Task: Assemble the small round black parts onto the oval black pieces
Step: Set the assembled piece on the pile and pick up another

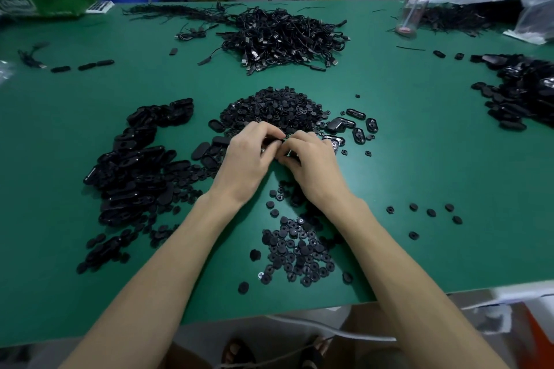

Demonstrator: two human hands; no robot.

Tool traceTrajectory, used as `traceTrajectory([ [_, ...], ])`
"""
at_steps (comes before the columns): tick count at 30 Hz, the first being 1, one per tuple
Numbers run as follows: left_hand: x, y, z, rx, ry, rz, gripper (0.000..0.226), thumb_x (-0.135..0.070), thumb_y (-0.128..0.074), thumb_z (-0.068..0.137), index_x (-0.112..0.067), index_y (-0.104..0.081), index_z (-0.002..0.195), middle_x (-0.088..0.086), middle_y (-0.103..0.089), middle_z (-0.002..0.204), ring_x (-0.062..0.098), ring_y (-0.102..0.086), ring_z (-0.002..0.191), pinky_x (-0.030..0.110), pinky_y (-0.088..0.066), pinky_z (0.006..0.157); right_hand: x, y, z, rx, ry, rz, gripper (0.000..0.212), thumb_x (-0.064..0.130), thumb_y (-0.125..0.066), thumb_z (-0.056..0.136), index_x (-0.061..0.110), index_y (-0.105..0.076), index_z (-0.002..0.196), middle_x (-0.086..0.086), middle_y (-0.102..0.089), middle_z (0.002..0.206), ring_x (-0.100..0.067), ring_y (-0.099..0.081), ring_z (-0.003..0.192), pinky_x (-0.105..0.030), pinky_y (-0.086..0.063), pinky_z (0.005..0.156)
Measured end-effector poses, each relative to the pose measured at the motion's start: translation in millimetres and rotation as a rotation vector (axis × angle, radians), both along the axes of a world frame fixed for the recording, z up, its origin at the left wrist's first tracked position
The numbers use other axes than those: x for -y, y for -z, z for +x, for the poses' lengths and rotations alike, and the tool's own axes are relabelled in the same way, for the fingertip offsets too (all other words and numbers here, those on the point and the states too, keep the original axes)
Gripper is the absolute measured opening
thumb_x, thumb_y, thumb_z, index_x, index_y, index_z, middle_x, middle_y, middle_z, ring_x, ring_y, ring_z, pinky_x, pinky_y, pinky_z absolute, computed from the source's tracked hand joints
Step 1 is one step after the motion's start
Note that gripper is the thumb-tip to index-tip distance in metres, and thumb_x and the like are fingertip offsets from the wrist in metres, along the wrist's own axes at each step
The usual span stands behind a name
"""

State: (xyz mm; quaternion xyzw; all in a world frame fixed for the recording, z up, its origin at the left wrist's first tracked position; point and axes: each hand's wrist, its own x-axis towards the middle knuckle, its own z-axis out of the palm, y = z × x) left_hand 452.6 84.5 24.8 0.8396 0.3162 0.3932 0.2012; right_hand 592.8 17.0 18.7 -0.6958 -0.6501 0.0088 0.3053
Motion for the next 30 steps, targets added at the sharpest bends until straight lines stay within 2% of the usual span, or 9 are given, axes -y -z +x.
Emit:
traceTrajectory([
  [4, -0.6, 1.6, 0.3, 0.017, 0.002, -0.005, 0.01, -0.01, -0.068, 0.098, -0.011, -0.072, 0.107, 0.001, -0.066, 0.104, 0.01, -0.061, 0.093, 0.023, -0.051, 0.087, 0.2, 0.4, 0.7, -0.017, 0.004, 0.014, 0.005, 0.015, -0.069, 0.096, 0.015, -0.074, 0.098, 0.002, -0.065, 0.103, -0.023, -0.054, 0.104, -0.034, -0.03, 0.085],
  [8, -2.1, 0.9, 1.5, -0.001, -0.012, -0.039, 0.009, -0.011, -0.066, 0.1, -0.006, -0.072, 0.105, 0.004, -0.065, 0.105, 0.013, -0.061, 0.093, 0.031, -0.052, 0.088, 2.0, -0.3, 1.8, -0.061, 0.028, 0.026, 0.007, 0.016, -0.073, 0.094, 0.015, -0.074, 0.101, -0.001, -0.063, 0.105, -0.024, -0.057, 0.104, -0.044, -0.04, 0.096],
  [11, -6.2, -0.7, -0.2, 0.001, -0.007, -0.12, 0.012, -0.002, -0.066, 0.097, -0.007, -0.074, 0.105, 0.003, -0.064, 0.108, 0.012, -0.063, 0.095, 0.028, -0.053, 0.09, 2.5, -1.0, 4.3, -0.087, 0.099, 0.002, 0.018, 0.026, -0.077, 0.091, 0.015, -0.074, 0.105, -0.002, -0.061, 0.108, -0.024, -0.053, 0.108, -0.041, -0.036, 0.099],
  [15, -5.6, -4.1, -2.0, 0.067, -0.027, -0.25, 0.021, 0.002, -0.069, 0.094, -0.012, -0.073, 0.109, 0.003, -0.065, 0.114, 0.01, -0.065, 0.1, 0.014, -0.052, 0.086, 2.2, -2.2, 5.5, -0.081, 0.149, -0.036, 0.023, 0.034, -0.078, 0.088, 0.015, -0.076, 0.101, -0.004, -0.062, 0.105, -0.026, -0.049, 0.107, -0.038, -0.035, 0.094],
  [20, -4.0, -6.6, -0.9, 0.128, -0.021, -0.3, 0.02, -0.001, -0.071, 0.093, -0.016, -0.072, 0.105, -0.005, -0.073, 0.097, 0.007, -0.07, 0.08, 0.014, -0.052, 0.077, 1.2, -2.4, 4.2, -0.083, 0.176, -0.045, 0.019, 0.037, -0.077, 0.089, 0.019, -0.073, 0.094, 0.0, -0.064, 0.101, -0.023, -0.048, 0.104, -0.034, -0.026, 0.088],
  [24, -4.6, -7.9, -1.1, 0.173, -0.037, -0.327, 0.019, 0.002, -0.07, 0.093, -0.013, -0.072, 0.104, -0.006, -0.072, 0.096, 0.009, -0.07, 0.08, 0.014, -0.053, 0.074, -0.4, -1.0, 6.7, -0.152, 0.179, -0.03, 0.016, 0.031, -0.078, 0.088, 0.02, -0.069, 0.094, 0.006, -0.058, 0.094, -0.021, -0.049, 0.099, -0.032, -0.022, 0.082],
  [28, -6.7, -7.0, 0.7, 0.171, -0.024, -0.333, 0.019, 0.003, -0.069, 0.093, -0.011, -0.072, 0.105, -0.004, -0.072, 0.096, 0.008, -0.069, 0.076, 0.013, -0.052, 0.072, -0.1, -0.6, 7.8, -0.201, 0.151, -0.015, 0.015, 0.023, -0.077, 0.091, 0.018, -0.067, 0.1, 0.007, -0.058, 0.091, -0.021, -0.052, 0.096, -0.041, -0.037, 0.092],
  [30, -7.7, -7.3, 0.7, 0.178, -0.021, -0.337, 0.018, 0.002, -0.07, 0.093, -0.011, -0.072, 0.105, -0.004, -0.073, 0.096, 0.009, -0.069, 0.073, 0.014, -0.052, 0.071, 1.5, -1.0, 8.0, -0.256, 0.134, 0.021, 0.012, 0.019, -0.076, 0.092, 0.016, -0.068, 0.1, 0.006, -0.059, 0.09, -0.018, -0.051, 0.091, -0.041, -0.042, 0.092],
])
